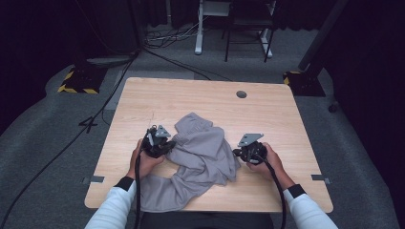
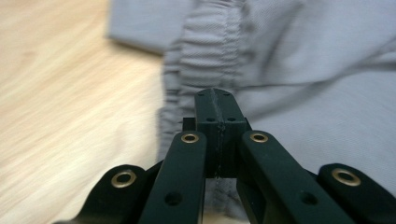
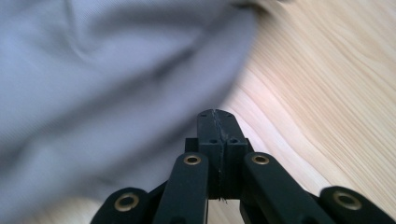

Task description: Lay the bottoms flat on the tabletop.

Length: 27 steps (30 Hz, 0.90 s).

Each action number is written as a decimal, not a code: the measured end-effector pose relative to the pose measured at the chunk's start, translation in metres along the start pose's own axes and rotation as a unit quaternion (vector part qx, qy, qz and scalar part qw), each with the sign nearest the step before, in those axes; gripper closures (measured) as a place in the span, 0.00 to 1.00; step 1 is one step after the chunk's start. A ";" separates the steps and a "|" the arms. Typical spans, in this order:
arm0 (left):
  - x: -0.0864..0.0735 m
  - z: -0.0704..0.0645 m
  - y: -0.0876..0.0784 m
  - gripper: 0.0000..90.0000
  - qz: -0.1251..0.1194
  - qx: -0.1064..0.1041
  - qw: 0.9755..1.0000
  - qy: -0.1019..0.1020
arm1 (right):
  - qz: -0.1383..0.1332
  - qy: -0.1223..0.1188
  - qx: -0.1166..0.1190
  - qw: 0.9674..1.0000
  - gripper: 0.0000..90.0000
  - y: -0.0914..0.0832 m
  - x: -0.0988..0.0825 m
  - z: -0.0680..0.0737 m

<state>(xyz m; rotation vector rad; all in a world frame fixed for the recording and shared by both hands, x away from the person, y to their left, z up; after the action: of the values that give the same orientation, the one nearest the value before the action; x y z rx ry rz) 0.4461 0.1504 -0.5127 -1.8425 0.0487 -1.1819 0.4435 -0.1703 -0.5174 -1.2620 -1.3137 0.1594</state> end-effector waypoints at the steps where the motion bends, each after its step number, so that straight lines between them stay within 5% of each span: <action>1: 0.000 0.002 -0.003 1.00 -0.011 -0.004 1.000 -0.005 | 0.002 0.008 -0.003 1.000 1.00 -0.002 -0.003 -0.003; 4: -0.001 0.007 -0.014 1.00 -0.026 0.001 1.000 -0.011 | -0.002 0.037 -0.004 0.999 0.96 -0.007 -0.010 -0.012; 8: -0.002 0.008 -0.016 0.99 -0.034 -0.006 0.999 -0.016 | -0.027 0.059 0.002 0.998 0.69 -0.007 0.000 -0.016; 12: 0.008 -0.001 -0.008 0.59 -0.051 -0.030 0.998 -0.018 | -0.031 0.054 0.004 0.998 0.48 0.005 0.014 -0.010; 14: 0.014 -0.004 0.002 0.37 -0.051 -0.007 0.998 -0.027 | -0.031 0.055 0.008 0.998 0.46 0.013 0.017 -0.008; 17: 0.018 -0.003 0.018 0.25 -0.040 -0.024 0.998 -0.053 | -0.028 0.065 0.011 0.997 0.43 0.026 0.022 -0.009; 20: 0.019 -0.001 0.029 0.26 -0.015 -0.017 0.998 -0.050 | -0.041 0.067 0.031 0.996 0.42 0.033 0.027 -0.008; 24: 0.014 0.001 0.035 0.48 0.016 -0.003 0.999 -0.036 | -0.031 0.069 0.032 0.997 0.50 0.040 0.031 -0.006; 27: 0.011 -0.002 0.033 0.66 0.030 -0.015 0.999 -0.024 | -0.028 0.055 0.044 0.997 0.73 0.037 0.033 -0.001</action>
<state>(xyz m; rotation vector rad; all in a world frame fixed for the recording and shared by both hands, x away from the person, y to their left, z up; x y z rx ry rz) 0.4643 0.1250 -0.5280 -1.8821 0.0946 -1.1011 0.4753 -0.1330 -0.5245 -1.1429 -1.2332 0.1052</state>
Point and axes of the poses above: each handheld gripper's, and its own axes: y roughly forward along the jaws, x roughly out of its top, z roughly to its left, the point moved 5 cm from there along y, roughly forward along the jaws, and after that the axes turned 7 degrees about -x, right-handed, at the moved point
